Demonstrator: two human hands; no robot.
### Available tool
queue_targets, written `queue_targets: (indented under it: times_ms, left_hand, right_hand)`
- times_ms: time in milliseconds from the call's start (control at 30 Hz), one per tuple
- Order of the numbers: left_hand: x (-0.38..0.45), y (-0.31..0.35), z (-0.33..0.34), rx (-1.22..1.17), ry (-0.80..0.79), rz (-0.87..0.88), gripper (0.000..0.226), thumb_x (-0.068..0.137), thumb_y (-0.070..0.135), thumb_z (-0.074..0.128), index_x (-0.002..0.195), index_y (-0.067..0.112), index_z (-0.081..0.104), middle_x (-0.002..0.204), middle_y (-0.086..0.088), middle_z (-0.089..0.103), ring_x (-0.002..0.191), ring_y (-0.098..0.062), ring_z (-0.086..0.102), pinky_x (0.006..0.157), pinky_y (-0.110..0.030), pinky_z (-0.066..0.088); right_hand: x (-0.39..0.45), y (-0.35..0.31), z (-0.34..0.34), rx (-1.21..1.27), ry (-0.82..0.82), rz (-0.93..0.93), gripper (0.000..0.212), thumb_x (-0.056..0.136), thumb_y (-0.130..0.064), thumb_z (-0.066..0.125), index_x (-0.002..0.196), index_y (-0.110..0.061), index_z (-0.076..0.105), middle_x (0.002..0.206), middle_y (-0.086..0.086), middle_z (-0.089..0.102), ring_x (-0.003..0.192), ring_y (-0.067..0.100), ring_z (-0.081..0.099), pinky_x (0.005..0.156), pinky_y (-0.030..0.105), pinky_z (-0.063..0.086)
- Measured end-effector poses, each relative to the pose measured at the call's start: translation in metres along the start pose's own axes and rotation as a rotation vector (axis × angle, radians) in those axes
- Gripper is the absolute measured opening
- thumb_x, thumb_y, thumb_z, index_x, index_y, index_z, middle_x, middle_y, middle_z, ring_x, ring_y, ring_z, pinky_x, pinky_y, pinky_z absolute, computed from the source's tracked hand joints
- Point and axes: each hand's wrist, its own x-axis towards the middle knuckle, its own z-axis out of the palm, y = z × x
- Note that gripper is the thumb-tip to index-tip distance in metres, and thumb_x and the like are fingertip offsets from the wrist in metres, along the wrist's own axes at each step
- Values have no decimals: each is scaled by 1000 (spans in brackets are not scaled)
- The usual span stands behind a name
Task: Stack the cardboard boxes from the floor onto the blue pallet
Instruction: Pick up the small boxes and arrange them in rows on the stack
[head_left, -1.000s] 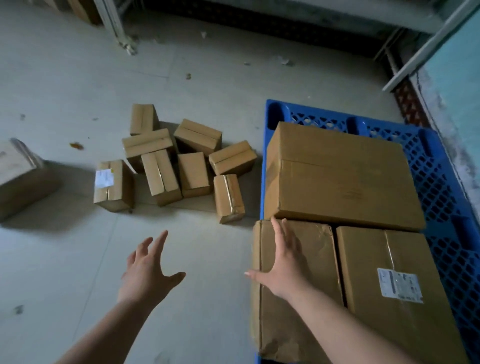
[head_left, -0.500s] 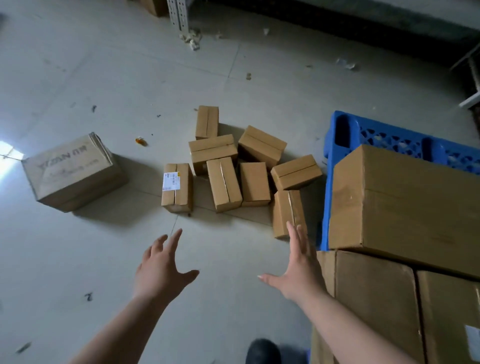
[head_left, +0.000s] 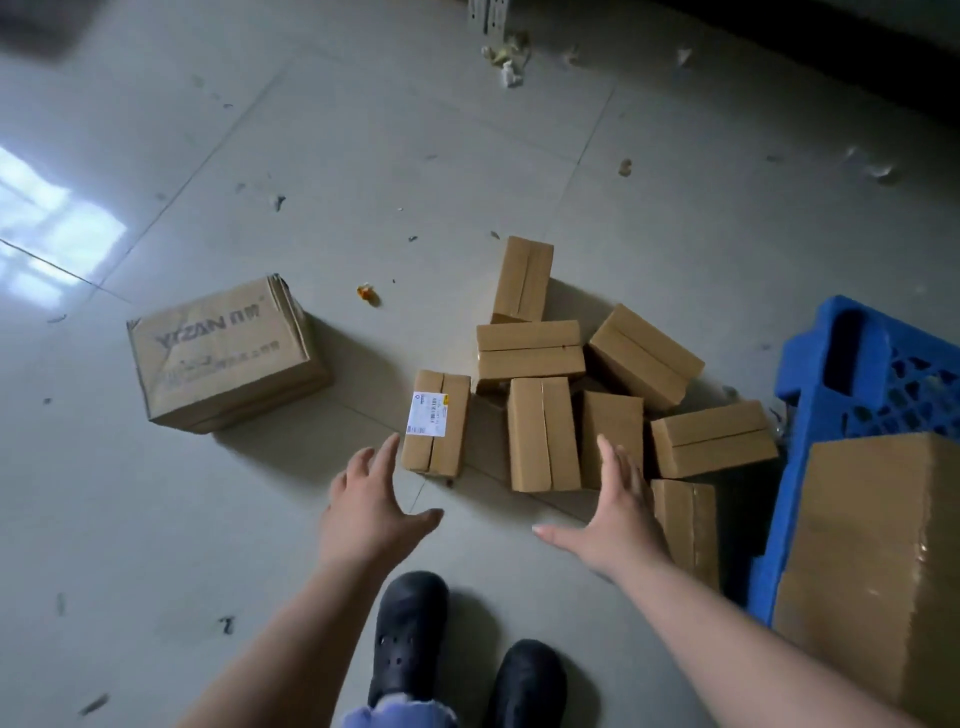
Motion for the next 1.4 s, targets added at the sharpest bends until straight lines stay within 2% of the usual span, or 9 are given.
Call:
queue_targets:
  times_ms: [100, 233, 367, 600, 733, 833, 933, 1067, 1400]
  left_hand:
    - [47, -7, 20, -31, -56, -32, 93, 70, 49, 68, 144, 35, 14, 152, -3, 23, 137, -28, 22, 108, -43, 28]
    - [109, -19, 58, -4, -110, -43, 95, 70, 49, 67, 145, 34, 12, 152, -3, 22, 137, -29, 21, 105, -45, 32]
    - [152, -23, 104, 15, -148, -128, 102, 67, 46, 70, 145, 29, 7, 152, -5, 18, 136, -33, 22, 102, -48, 35]
    - [196, -27, 171, 21, -163, -318, 119, 63, 40, 74, 145, 25, -11, 147, -13, 14, 125, -39, 27, 103, -44, 31]
    - [211, -30, 187, -9, -94, -362, 126, 59, 36, 79, 142, 34, -15, 148, -7, 7, 129, -35, 19, 100, -51, 32]
    - [221, -31, 192, -21, -50, -374, 130, 56, 34, 82, 141, 37, -17, 138, -14, 21, 123, -37, 27, 97, -56, 36]
    - [216, -27, 188, 110, -66, -326, 129, 52, 35, 82, 141, 39, -13, 123, -15, 30, 113, -36, 34, 89, -53, 41]
    - [187, -13, 172, 185, -125, -271, 126, 53, 36, 80, 143, 37, -9, 124, -16, 30, 111, -37, 36, 82, -47, 42]
    - [100, 98, 90, 246, -143, -76, 120, 54, 41, 78, 143, 37, -2, 128, -12, 31, 119, -35, 32, 86, -46, 42]
  right_hand:
    - [50, -20, 21, -15, -32, 79, 113, 68, -61, 69, 146, -31, -7, 157, 3, 2, 141, 29, 17, 103, 45, 39]
    - [115, -24, 57, 85, -46, 194, 113, 70, -52, 73, 147, -28, -6, 157, 6, 1, 143, 26, 8, 108, 42, 27]
    - [172, -4, 99, 95, -37, 317, 117, 66, -57, 72, 147, -30, -8, 157, 7, -3, 143, 30, 7, 111, 51, 18]
    - [226, 29, 154, 36, -69, 427, 130, 58, -69, 69, 143, -30, -21, 157, 7, -5, 143, 33, 5, 111, 53, 21]
    - [229, 31, 178, -101, 69, 443, 135, 55, -71, 69, 138, -29, -28, 157, 8, 2, 138, 31, 15, 104, 50, 24]
    - [232, 29, 187, -73, 140, 413, 134, 55, -61, 73, 132, -32, -32, 153, 9, 8, 133, 32, 19, 104, 50, 24]
    - [226, 32, 186, -5, 128, 434, 133, 54, -57, 75, 132, -35, -30, 150, 8, 11, 131, 32, 19, 103, 51, 26]
    - [202, 35, 171, 70, 149, 452, 131, 54, -55, 76, 135, -38, -26, 147, 7, 13, 129, 32, 21, 101, 54, 29]
    - [126, 16, 53, 315, 265, 650, 128, 53, -58, 77, 132, -43, -23, 147, 3, 13, 128, 33, 25, 95, 55, 39]
